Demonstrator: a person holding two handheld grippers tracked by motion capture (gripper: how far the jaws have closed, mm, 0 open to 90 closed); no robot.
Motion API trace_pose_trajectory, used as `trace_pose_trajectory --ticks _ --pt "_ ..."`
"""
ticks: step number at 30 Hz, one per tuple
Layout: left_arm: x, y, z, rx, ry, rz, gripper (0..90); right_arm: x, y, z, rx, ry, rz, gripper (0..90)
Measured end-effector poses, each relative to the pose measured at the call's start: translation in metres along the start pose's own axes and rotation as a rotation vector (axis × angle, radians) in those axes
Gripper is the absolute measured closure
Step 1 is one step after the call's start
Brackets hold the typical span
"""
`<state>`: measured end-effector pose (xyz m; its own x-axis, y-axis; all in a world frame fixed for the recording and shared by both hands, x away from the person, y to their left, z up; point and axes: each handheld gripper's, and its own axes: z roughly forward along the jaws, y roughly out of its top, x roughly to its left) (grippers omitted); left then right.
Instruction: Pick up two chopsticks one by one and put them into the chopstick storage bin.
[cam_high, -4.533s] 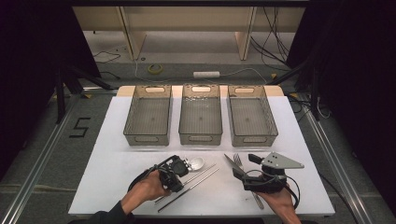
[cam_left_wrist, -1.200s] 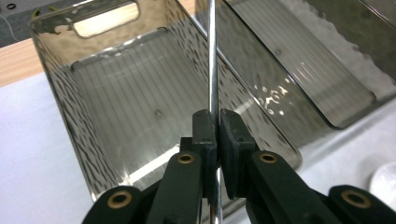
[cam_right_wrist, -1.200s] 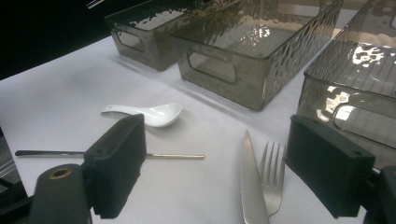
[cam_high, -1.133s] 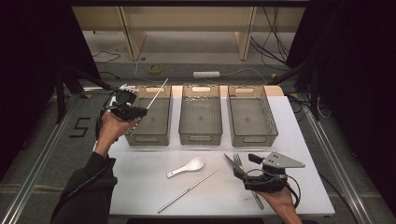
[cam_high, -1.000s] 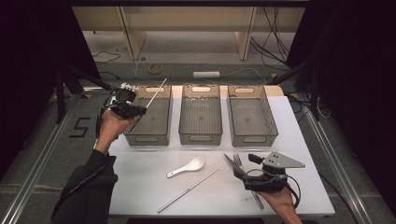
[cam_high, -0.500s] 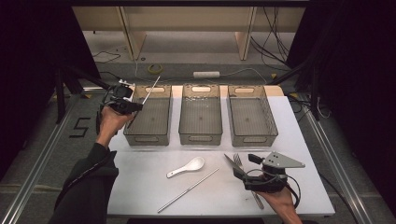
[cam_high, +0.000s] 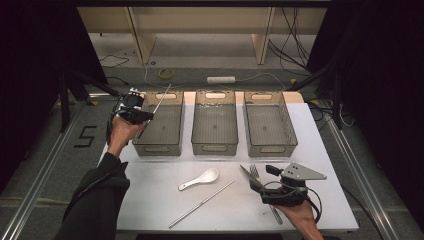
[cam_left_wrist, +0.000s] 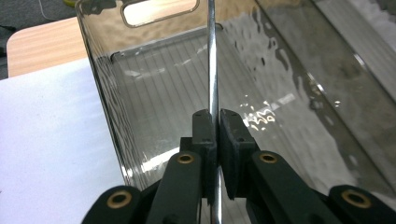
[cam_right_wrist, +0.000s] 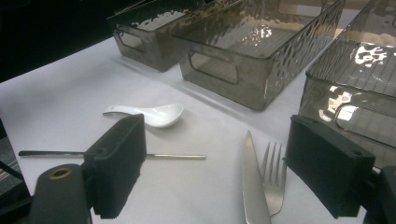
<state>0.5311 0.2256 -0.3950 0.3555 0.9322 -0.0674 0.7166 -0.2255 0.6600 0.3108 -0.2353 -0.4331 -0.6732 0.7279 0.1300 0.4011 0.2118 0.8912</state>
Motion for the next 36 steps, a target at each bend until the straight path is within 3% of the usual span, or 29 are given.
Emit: trace_pose_trajectory --ticks 10,15,17,20,21,22,23,25,26,28,30,36 --pt "0.004 -0.007 0.013 0.038 0.013 -0.043 83.3 0.000 0.000 0.000 0.003 0.006 0.000 21.1" --pt "0.002 -0.006 0.006 0.010 0.047 -0.052 77.7 0.000 0.000 0.000 0.003 0.007 -0.001 21.1" --pt "0.001 -0.006 0.001 0.007 0.039 -0.058 75.6 0.000 0.000 0.000 0.002 0.006 -0.001 21.1" --pt "-0.006 -0.008 -0.008 -0.004 0.012 -0.050 67.0 0.000 0.000 0.000 0.001 0.005 0.002 21.1" --pt "-0.008 -0.009 -0.011 -0.012 -0.001 -0.049 58.6 0.000 0.000 0.000 0.003 0.005 0.000 21.1" --pt "-0.010 -0.011 -0.014 -0.015 -0.017 -0.048 58.6 0.000 0.000 0.000 0.003 0.005 0.000 21.1" --pt "-0.013 -0.013 -0.017 -0.016 -0.040 -0.053 50.7 0.000 0.000 0.000 -0.001 0.005 0.001 21.1" --pt "-0.017 -0.018 -0.022 -0.011 -0.087 -0.057 44.3 0.000 0.000 0.000 0.002 0.003 -0.002 21.1" --pt "-0.023 -0.021 -0.026 0.012 -0.111 -0.043 41.5 0.000 0.000 0.000 0.003 0.003 -0.001 21.1" --pt "-0.026 -0.022 -0.029 0.008 -0.118 -0.040 36.4 0.001 0.001 0.001 0.002 0.006 -0.005 21.1" --pt "-0.033 -0.025 -0.034 0.007 -0.173 -0.045 33.2 0.002 0.001 0.001 -0.001 0.007 -0.010 21.1" --pt "-0.057 -0.028 -0.049 0.018 -0.183 0.028 27.5 0.001 0.001 0.001 0.002 0.006 -0.007 21.1"
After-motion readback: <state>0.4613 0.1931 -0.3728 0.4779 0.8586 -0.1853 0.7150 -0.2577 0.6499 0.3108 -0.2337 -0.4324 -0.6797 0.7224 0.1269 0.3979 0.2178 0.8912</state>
